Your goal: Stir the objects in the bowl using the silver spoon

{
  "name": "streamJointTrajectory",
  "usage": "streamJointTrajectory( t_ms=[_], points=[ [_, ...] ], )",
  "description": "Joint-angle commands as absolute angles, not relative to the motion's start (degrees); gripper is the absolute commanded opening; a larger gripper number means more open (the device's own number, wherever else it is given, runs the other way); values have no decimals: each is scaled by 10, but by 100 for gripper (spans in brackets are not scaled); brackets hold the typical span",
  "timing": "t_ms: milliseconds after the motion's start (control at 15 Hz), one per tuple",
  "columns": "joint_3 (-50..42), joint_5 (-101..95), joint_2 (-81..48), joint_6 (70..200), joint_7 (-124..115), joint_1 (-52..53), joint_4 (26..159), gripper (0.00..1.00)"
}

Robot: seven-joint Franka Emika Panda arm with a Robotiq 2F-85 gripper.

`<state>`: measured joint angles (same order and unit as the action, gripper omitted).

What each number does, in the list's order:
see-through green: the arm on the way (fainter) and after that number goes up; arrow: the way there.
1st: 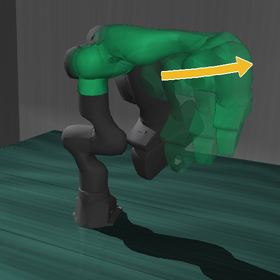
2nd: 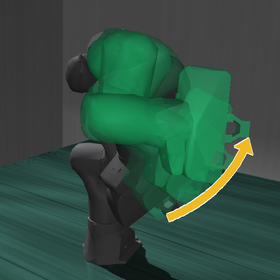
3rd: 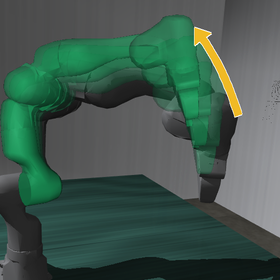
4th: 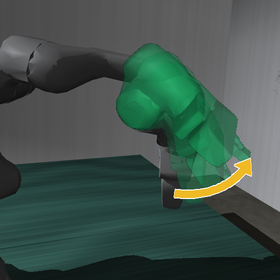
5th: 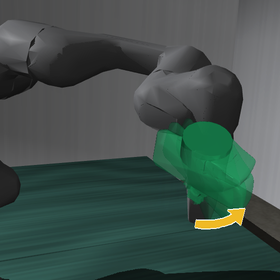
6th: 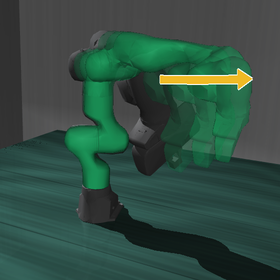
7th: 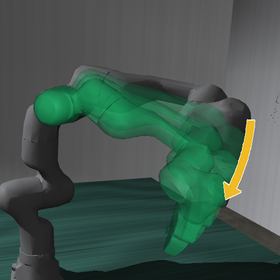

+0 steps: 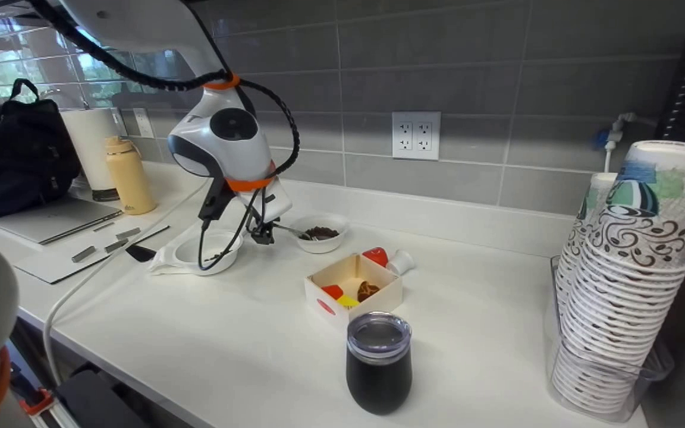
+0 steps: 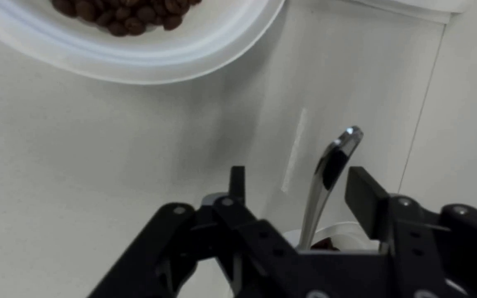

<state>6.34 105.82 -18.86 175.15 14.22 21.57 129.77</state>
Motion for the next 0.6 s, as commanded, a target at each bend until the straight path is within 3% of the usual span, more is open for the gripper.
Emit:
streamJointTrajectory(
  t_ms=[0, 267, 533],
  points=[
    [48, 1123, -191, 1749, 212, 224, 1276, 35],
    [35, 1174, -181, 1750, 264, 230, 1275, 4],
    [30, 1208, -176, 1745, 297, 233, 1279, 0]
  ],
)
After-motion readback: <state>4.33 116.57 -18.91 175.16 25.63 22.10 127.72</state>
